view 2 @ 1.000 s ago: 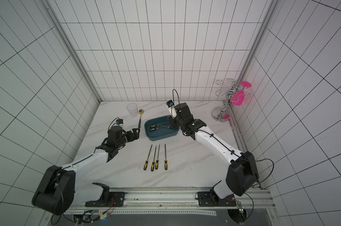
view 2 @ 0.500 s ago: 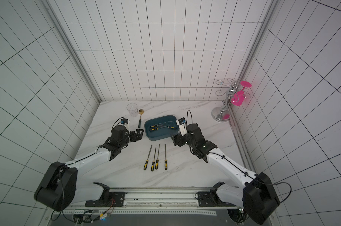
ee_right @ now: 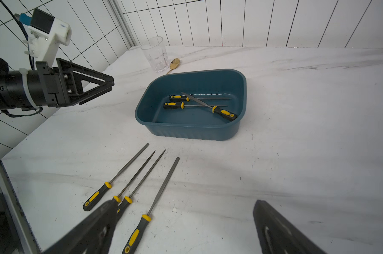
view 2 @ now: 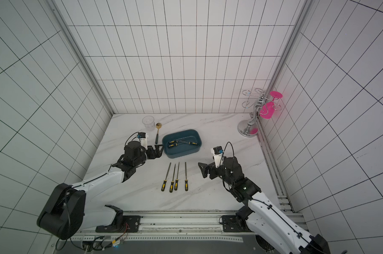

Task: Put the file tool into the storage box
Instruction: Pick up the file tool from the center of the board.

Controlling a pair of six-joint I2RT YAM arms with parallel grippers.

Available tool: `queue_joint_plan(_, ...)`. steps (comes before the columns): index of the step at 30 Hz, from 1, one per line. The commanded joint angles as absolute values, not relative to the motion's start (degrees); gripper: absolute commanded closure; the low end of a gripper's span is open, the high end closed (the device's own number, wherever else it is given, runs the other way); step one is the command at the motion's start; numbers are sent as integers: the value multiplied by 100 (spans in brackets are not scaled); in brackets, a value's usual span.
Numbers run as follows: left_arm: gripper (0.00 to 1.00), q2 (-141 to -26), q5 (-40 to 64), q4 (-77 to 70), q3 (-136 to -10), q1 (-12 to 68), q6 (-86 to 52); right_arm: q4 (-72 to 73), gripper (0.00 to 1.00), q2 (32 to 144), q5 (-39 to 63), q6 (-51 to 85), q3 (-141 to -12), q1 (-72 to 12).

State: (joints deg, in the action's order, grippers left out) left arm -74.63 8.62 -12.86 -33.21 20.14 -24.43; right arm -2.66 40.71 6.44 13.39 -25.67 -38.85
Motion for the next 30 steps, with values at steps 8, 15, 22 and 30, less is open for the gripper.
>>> queue_joint_plan(8,2,-7269,218,-1088,-3301,2057,-2292,-1626,4,3900,350,1780,-2498,-3850)
queue_joint_plan(15,2,-7310,-140,-909,-3370,1979,-2435,-1996,12,4914,513,2012,-2902,-3858)
queue_joint_plan(22,2,-7278,-302,-745,-3404,1843,-2455,-1818,18,5949,345,2575,-3170,-4516)
queue_joint_plan(30,2,-7160,-299,-756,-3317,1670,-2558,-2649,28,6914,-307,3006,-3911,-5476)
